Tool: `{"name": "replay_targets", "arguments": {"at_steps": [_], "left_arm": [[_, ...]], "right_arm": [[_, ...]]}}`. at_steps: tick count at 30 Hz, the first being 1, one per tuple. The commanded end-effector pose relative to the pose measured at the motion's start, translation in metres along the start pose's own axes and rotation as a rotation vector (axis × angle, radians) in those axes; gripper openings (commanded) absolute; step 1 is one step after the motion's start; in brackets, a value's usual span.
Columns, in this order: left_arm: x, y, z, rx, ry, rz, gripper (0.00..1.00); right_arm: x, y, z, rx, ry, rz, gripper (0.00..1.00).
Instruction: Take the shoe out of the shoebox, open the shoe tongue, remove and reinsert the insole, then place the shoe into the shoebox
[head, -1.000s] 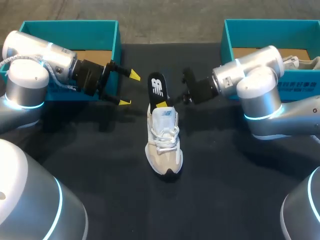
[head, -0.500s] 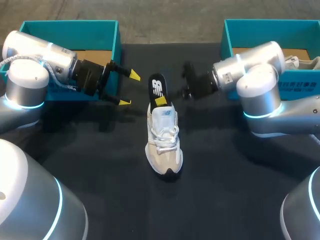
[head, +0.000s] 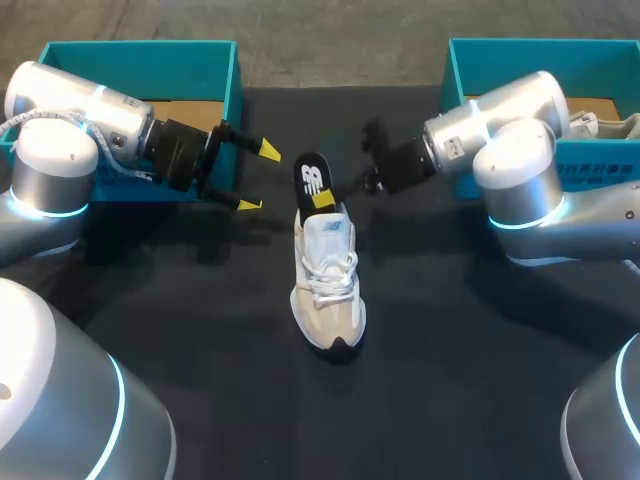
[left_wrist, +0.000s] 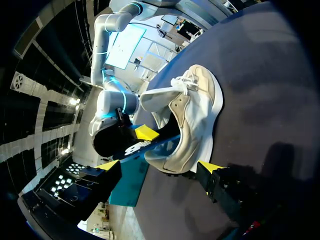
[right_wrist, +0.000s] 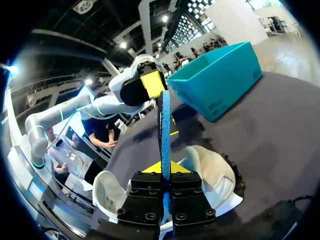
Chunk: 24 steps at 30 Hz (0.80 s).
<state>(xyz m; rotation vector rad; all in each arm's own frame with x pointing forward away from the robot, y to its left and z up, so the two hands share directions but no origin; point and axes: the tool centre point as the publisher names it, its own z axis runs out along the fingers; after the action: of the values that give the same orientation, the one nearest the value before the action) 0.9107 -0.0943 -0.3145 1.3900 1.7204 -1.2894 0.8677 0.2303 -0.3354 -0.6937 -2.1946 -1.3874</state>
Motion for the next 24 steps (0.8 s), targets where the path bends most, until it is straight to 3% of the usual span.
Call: {"name": "replay_targets", "arguments": {"at_steps": [1,11,12,17,24], "left_arm": [[0.001,0.001,0.001,0.001,-0.001,0.001,1.0],[0.001,0.001,0.001,0.001,-0.001,0.001,1.0],[0.001,0.001,0.001,0.001,-0.001,0.001,1.0],[0.001,0.001,0.001,0.001,-0.001,0.001,1.0],[0.001,0.001,0.001,0.001,-0.001,0.001,1.0]], "right_arm": [[0.002,-0.011,0.004,-0.002,-0.002,0.016,0.0],[0.007,-0.027,0.006,-0.011,-0.002,0.052,0.0],[0.008,-0.026,0.005,-0.015,-0.005,0.05,0.08],[0.009,-0.012,0.0,-0.031,-0.022,0.019,0.28],[0.005,0.004,-0.004,-0.027,-0.032,-0.01,0.32]]}}
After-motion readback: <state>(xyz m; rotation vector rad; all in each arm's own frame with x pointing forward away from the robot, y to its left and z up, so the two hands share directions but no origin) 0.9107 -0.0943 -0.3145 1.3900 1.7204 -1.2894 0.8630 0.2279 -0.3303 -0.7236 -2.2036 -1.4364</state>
